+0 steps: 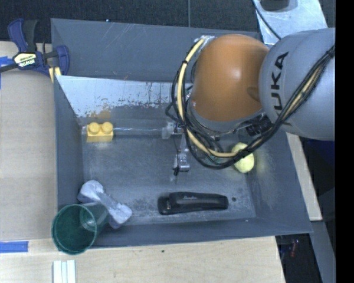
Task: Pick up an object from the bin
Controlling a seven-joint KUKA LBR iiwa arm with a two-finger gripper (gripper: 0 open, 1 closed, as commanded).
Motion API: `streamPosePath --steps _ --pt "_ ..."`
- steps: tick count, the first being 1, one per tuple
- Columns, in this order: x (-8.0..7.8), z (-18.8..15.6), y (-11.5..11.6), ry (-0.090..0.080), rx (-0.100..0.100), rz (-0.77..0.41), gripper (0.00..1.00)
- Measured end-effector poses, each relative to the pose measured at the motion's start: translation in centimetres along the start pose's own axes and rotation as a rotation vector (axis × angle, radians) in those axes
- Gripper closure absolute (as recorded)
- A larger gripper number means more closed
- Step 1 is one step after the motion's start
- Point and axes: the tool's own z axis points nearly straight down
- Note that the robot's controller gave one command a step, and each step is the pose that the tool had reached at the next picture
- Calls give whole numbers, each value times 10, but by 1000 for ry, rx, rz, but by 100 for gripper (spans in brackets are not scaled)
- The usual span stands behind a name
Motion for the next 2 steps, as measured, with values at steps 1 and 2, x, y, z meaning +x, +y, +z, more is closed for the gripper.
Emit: streamPosePath --steps 1,2 --pt "-2 -4 0 -7 -1 2 0" --pt "10 53 -42 -10 0 -153 0"
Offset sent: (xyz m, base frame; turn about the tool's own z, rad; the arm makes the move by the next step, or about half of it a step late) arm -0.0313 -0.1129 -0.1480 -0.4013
